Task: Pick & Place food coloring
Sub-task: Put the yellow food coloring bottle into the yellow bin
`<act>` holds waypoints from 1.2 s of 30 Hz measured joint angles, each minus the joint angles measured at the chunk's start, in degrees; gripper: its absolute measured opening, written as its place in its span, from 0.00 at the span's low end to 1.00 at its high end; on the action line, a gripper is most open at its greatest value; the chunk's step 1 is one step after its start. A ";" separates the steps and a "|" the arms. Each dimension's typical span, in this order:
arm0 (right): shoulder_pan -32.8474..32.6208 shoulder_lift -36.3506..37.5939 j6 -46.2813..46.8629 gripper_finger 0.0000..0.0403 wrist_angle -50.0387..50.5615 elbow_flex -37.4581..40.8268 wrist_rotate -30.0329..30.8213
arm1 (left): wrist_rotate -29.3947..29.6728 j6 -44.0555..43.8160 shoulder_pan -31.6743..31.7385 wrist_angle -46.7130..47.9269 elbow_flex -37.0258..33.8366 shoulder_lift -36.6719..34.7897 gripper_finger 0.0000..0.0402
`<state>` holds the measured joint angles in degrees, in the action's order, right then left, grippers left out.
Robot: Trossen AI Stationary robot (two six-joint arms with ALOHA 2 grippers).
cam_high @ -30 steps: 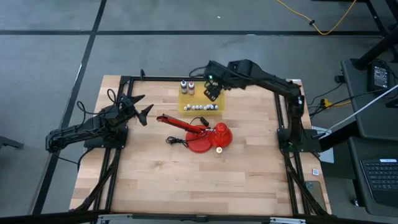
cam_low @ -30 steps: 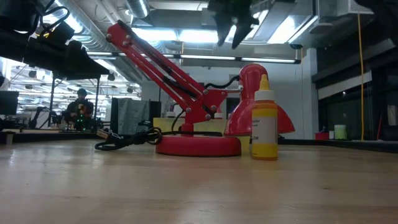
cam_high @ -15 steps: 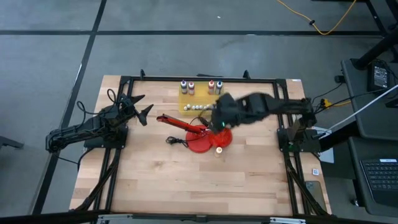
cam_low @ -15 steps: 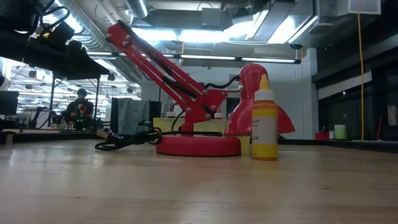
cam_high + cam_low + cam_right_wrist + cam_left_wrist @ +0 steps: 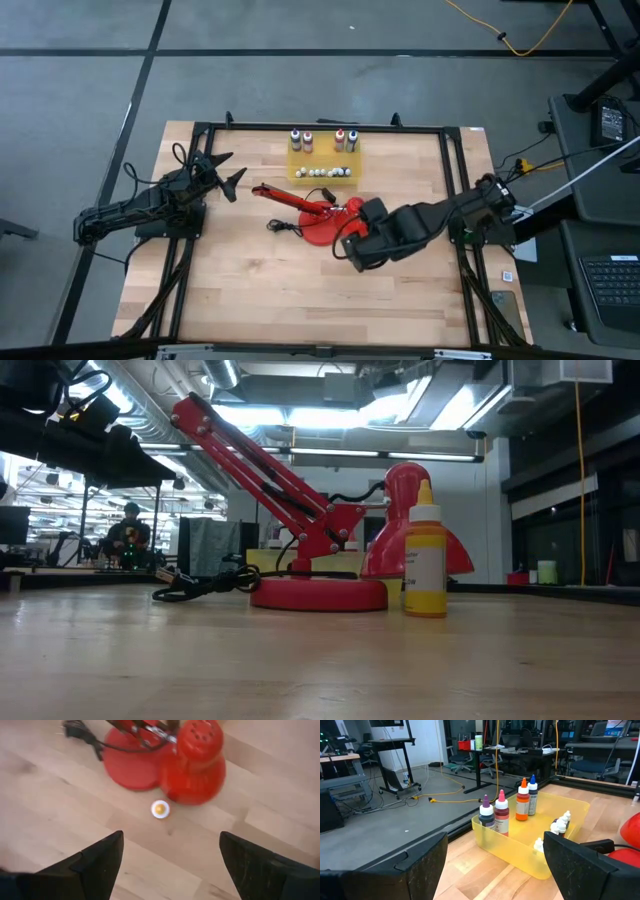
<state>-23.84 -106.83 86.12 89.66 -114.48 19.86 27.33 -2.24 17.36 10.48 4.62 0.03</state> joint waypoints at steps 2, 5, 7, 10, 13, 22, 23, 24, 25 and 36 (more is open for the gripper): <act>-0.23 -0.01 2.41 0.81 -0.35 1.87 -0.52 | 0.00 0.01 0.01 0.00 -0.02 0.01 0.79; -0.23 -0.01 5.67 0.81 -2.02 4.29 -0.58 | 0.00 0.00 -0.01 0.00 -0.01 0.01 0.79; -0.20 -0.01 7.62 0.81 -3.82 5.70 -0.74 | 0.00 0.00 0.01 0.00 -0.02 0.00 0.79; 0.23 -1.44 9.29 0.81 -6.47 6.58 -2.00 | 0.00 0.00 -0.01 0.00 -0.02 0.00 0.79; 0.75 -3.53 10.90 0.81 -6.97 6.69 -3.17 | 0.00 0.00 0.00 0.00 -0.02 0.01 0.79; 3.74 -8.30 11.22 0.81 -10.00 6.67 -5.23 | 0.00 0.00 0.00 0.00 -0.01 0.01 0.79; 4.00 -8.75 11.22 0.81 -10.13 6.67 -5.62 | 0.00 0.00 0.00 0.00 -0.01 0.00 0.79; 4.23 -9.22 11.22 0.81 -10.27 6.67 -5.88 | 0.00 0.00 -0.01 0.00 -0.02 0.01 0.79; 4.45 -9.78 11.23 0.81 -10.41 6.67 -5.99 | 0.00 0.00 0.01 0.00 -0.01 0.02 0.79; 6.11 -14.82 11.11 0.81 -11.81 6.65 -7.52 | 0.00 0.00 0.00 0.00 -0.02 0.01 0.79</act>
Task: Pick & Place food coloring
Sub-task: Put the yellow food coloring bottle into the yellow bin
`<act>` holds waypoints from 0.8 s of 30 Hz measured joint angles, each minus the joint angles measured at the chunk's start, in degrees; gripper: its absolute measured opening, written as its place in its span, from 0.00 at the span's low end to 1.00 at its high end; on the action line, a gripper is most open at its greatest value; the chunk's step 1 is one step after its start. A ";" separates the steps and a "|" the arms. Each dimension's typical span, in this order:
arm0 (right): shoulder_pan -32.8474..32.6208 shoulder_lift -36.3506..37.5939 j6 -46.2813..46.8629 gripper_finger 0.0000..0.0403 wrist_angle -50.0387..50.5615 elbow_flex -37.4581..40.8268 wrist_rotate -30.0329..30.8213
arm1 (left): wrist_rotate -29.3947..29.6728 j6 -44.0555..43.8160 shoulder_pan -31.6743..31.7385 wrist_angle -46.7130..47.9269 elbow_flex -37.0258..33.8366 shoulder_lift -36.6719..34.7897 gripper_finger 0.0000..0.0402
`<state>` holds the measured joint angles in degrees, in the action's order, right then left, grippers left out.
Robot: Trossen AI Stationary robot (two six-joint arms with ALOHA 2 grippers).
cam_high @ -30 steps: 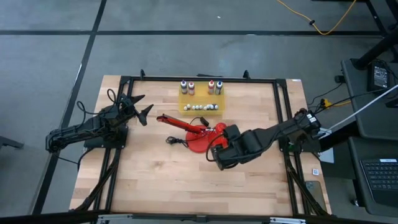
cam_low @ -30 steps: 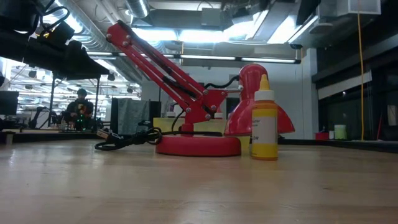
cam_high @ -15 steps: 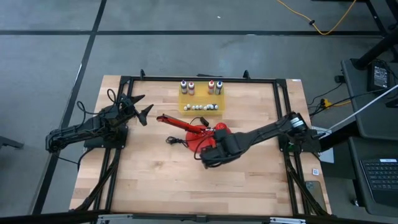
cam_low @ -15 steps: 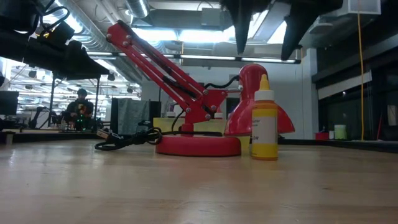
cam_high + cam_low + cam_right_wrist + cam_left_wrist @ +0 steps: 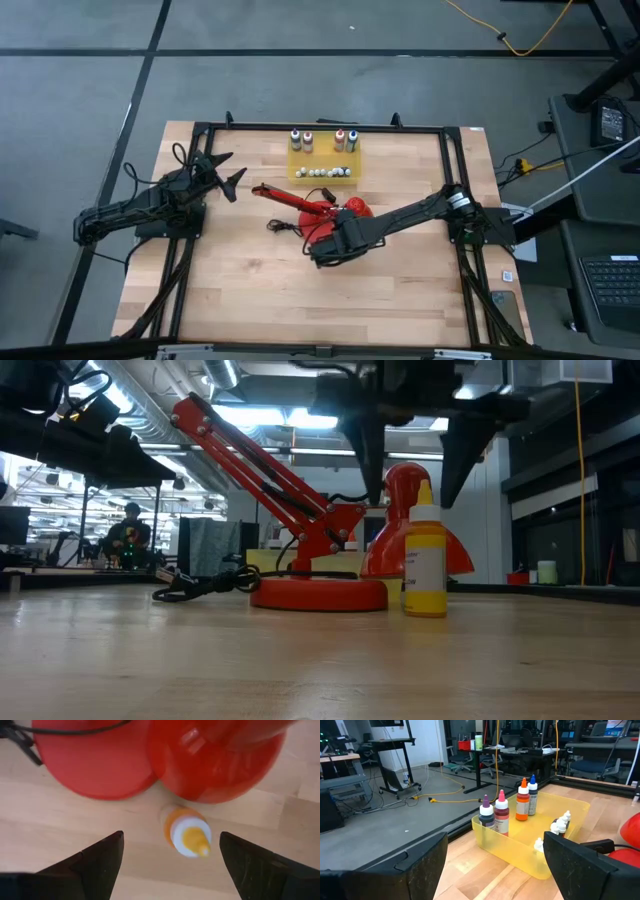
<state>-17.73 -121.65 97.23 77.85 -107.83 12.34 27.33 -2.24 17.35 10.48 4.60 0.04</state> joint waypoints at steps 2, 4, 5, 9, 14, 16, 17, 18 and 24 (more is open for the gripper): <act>0.39 -0.79 -0.04 0.81 -0.27 0.00 0.00 | 0.00 0.00 0.00 0.00 0.00 -0.01 0.79; 0.70 -1.47 -0.34 0.81 -0.70 0.00 0.02 | 0.00 0.00 -0.01 0.00 0.01 0.00 0.79; 0.83 -1.69 -0.64 0.81 -0.85 0.00 0.01 | 0.00 0.00 -0.01 0.00 0.01 0.00 0.79; 1.33 -2.26 -1.29 0.81 -1.25 -0.02 0.00 | 0.00 0.00 -0.01 0.00 0.00 0.01 0.79; 1.63 -2.26 -1.29 0.81 -2.28 -0.02 -0.07 | 0.00 0.00 0.00 0.00 0.02 0.01 0.79; 1.63 -2.26 -1.28 0.80 -2.25 -0.02 -0.66 | 0.00 0.00 0.00 0.00 0.00 -0.01 0.79; 1.63 -2.26 -1.28 0.79 -2.23 -0.02 -1.04 | 0.00 0.00 -0.01 0.00 0.02 -0.01 0.79; 1.63 -2.26 -1.26 0.78 -2.23 -0.02 -1.46 | 0.00 0.00 0.01 0.00 0.00 0.01 0.79; 1.61 -2.26 -0.17 0.66 -2.23 -0.02 -2.00 | 0.00 0.00 -0.01 0.00 0.01 0.00 0.79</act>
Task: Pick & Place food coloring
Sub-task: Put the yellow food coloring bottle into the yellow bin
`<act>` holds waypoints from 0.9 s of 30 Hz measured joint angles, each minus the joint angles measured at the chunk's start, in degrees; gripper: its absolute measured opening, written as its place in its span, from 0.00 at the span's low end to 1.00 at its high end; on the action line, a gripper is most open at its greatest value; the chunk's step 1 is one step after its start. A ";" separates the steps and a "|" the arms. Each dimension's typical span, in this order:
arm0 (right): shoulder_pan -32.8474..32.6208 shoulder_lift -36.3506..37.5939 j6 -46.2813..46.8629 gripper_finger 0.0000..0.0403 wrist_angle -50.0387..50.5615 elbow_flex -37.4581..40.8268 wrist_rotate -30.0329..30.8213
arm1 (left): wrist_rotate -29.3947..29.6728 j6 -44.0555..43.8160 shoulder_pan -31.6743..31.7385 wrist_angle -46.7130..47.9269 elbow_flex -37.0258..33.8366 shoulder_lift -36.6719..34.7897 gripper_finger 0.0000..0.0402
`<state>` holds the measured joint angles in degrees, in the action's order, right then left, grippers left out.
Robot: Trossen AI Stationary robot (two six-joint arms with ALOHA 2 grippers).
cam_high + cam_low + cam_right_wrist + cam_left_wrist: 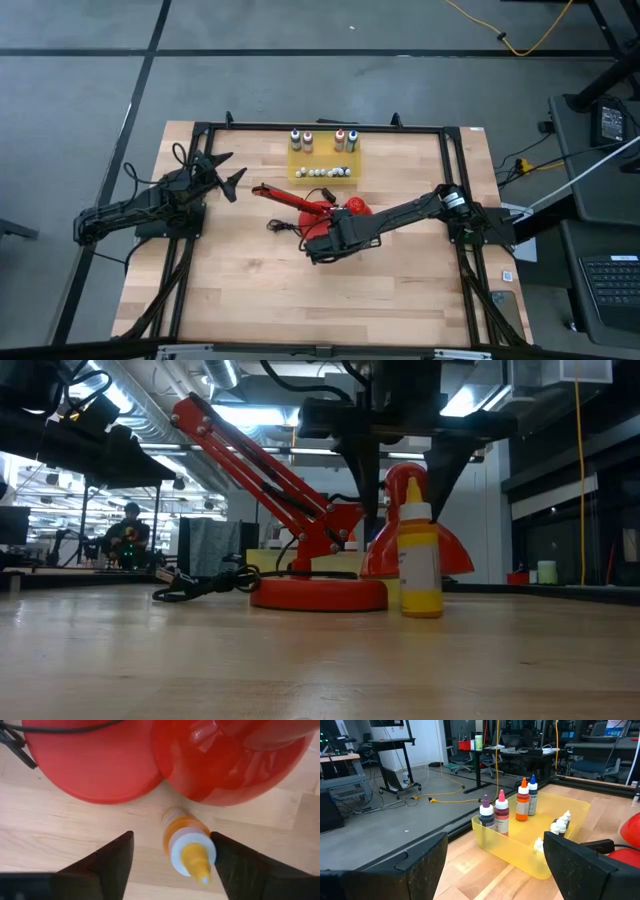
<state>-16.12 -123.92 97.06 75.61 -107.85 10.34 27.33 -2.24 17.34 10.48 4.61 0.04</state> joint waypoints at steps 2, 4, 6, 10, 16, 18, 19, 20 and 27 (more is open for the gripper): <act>0.00 0.00 0.02 0.62 0.01 0.00 -0.40 | 0.00 0.00 0.00 0.00 0.00 -0.01 0.79; 0.00 0.00 0.16 0.58 0.00 0.00 -0.69 | 0.00 0.00 0.01 0.00 0.00 -0.01 0.79; 0.00 0.00 0.17 0.54 0.00 0.00 -1.00 | 0.00 0.00 0.00 0.00 0.01 -0.01 0.79; 0.00 0.00 0.19 0.47 0.02 0.00 -1.02 | 0.00 0.00 0.00 0.00 -0.01 0.01 0.79; 0.00 0.00 0.13 0.35 0.07 0.00 -0.98 | 0.00 0.00 0.00 0.00 -0.01 -0.01 0.79; 0.00 0.00 0.09 0.31 0.08 0.00 -0.90 | 0.00 0.00 0.02 0.00 0.00 0.01 0.79; 0.00 0.02 -0.01 0.30 0.12 0.00 -0.75 | 0.00 0.00 0.00 0.00 0.00 0.00 0.79; 0.00 0.02 -0.06 0.30 0.25 0.00 -0.56 | 0.00 0.00 0.01 0.00 0.00 0.00 0.79; -0.62 2.02 -3.27 0.31 2.79 -2.27 -1.28 | 0.00 0.00 0.01 0.00 0.00 -0.01 0.79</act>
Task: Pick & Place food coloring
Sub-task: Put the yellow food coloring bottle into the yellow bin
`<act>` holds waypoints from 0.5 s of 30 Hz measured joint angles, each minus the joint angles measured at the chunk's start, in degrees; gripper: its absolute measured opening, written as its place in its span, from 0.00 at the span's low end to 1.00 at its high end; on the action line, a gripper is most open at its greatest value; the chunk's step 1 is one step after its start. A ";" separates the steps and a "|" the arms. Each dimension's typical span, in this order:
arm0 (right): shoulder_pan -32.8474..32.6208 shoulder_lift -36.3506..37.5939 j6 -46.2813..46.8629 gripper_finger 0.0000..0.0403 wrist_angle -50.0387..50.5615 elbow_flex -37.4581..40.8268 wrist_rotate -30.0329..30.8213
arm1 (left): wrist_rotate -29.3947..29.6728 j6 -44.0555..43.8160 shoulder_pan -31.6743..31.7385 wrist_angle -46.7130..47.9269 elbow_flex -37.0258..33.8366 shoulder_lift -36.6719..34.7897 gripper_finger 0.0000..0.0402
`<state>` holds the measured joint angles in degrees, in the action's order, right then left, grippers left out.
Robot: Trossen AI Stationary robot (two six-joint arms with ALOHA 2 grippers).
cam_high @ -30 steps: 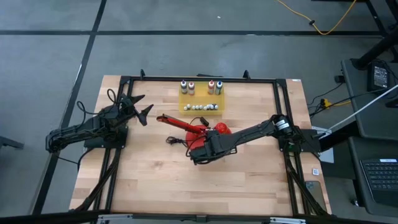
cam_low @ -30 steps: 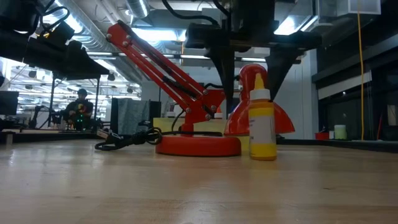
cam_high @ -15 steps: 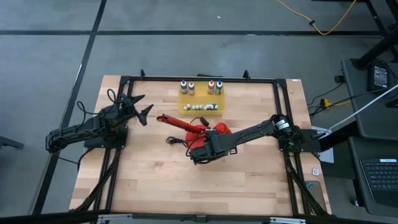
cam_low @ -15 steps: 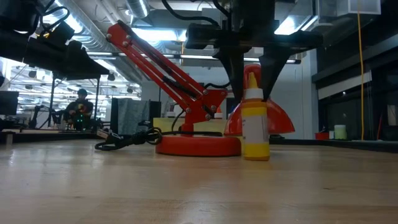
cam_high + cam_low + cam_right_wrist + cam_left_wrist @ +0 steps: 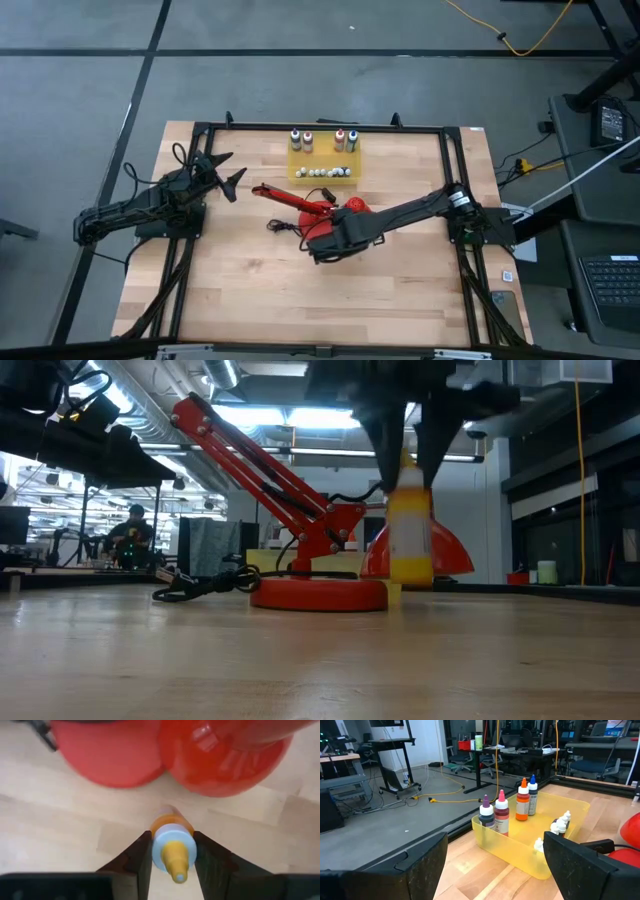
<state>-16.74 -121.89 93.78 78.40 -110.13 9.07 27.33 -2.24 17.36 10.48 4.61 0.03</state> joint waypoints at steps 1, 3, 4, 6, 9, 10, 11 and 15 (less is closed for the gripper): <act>-0.11 0.14 -1.32 0.31 1.15 -1.21 -0.13 | 0.00 0.01 -0.01 0.00 0.00 0.01 0.79; -0.34 0.49 -4.64 0.31 3.22 -3.59 -0.18 | 0.00 0.00 0.01 0.00 0.01 0.00 0.79; -0.38 0.62 -6.62 0.31 4.09 -5.09 -0.25 | 0.00 0.00 0.01 0.00 -0.01 0.00 0.79; -0.34 0.62 -11.23 0.31 6.11 -8.63 -0.63 | 0.00 0.00 0.00 0.00 0.00 0.00 0.79; 0.35 0.66 -17.32 0.31 8.09 -13.40 -0.73 | 0.00 0.00 -0.01 0.00 -0.01 0.00 0.79; 0.74 0.69 -19.16 0.31 8.18 -14.90 -0.72 | 0.00 0.00 0.00 0.00 0.00 0.00 0.79; 1.12 0.68 -21.22 0.31 8.73 -16.39 -0.69 | 0.00 0.00 -0.01 0.00 0.00 0.01 0.79; 2.99 0.71 -29.09 0.31 11.69 -22.49 -0.57 | 0.00 0.00 -0.01 0.00 0.00 0.02 0.79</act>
<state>-13.76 -121.19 64.70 90.09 -132.62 8.50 27.33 -2.24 17.34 10.48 4.60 0.05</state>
